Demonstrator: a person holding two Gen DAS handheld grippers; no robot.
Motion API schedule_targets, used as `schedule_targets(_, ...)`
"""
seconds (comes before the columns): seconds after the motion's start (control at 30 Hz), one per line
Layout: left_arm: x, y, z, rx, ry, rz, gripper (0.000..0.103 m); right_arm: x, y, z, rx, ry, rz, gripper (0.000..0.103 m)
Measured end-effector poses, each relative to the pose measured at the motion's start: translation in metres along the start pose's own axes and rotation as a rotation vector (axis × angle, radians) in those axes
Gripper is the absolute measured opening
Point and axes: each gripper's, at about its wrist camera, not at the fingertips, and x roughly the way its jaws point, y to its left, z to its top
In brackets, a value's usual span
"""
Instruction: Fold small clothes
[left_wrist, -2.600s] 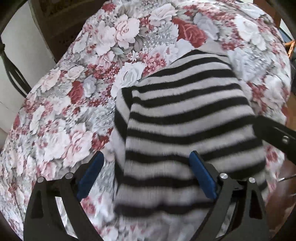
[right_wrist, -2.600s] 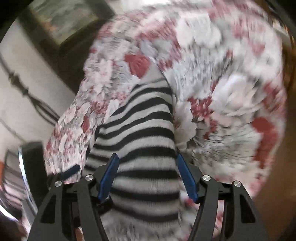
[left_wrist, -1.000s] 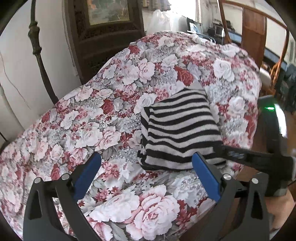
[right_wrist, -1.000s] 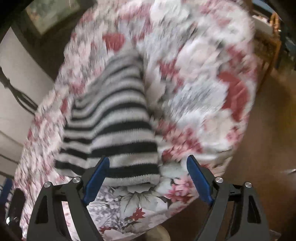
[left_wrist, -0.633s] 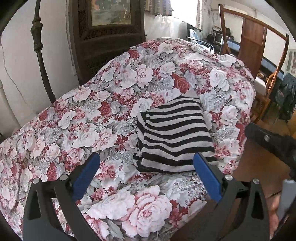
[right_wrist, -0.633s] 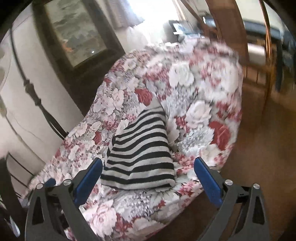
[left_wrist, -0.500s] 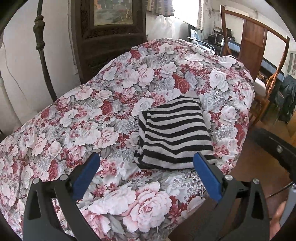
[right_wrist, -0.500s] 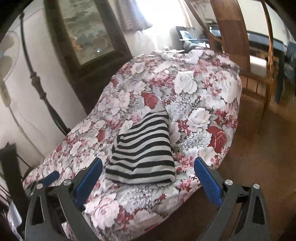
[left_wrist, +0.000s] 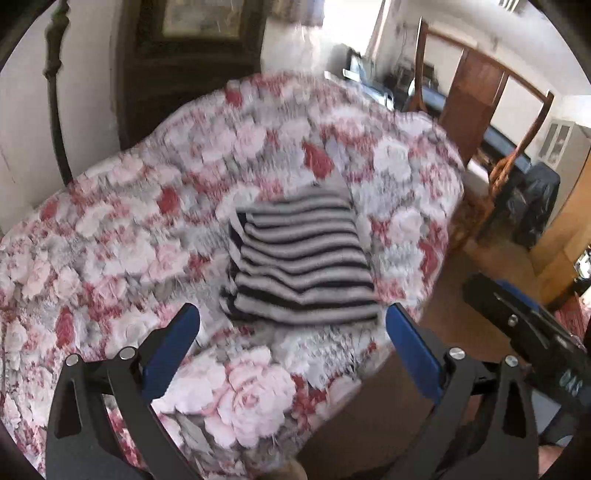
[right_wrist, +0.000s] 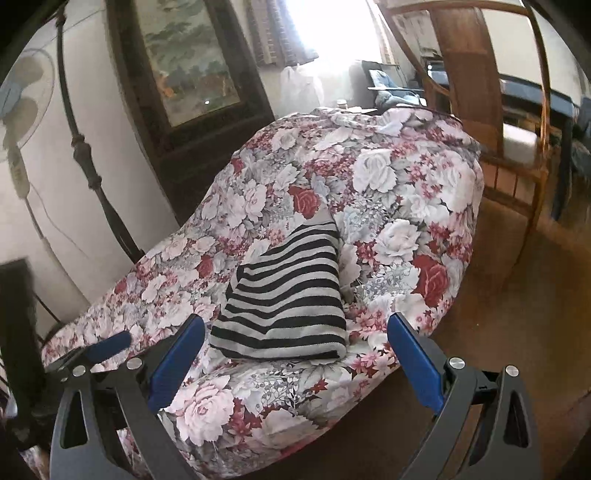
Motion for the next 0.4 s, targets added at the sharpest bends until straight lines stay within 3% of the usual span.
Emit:
schedule_targets(0.1, 0.002, -0.006, 0.001, 0.044, 0.004, 0.063, 0.098, 0.002, -0.002, 0.000, 0.009, 0.009, -0.006, 0.099)
schedule_targets(0.23, 0.016, -0.005, 0.000, 0.044, 0.067, 0.128, 0.098, 0.004, -0.004, 0.000, 0.012, 0.011, -0.010, 0.099)
schedule_targets(0.4, 0.020, 0.004, 0.001, 0.007, 0.084, 0.129, 0.098, 0.004, -0.005, -0.001, 0.014, 0.013, -0.010, 0.099)
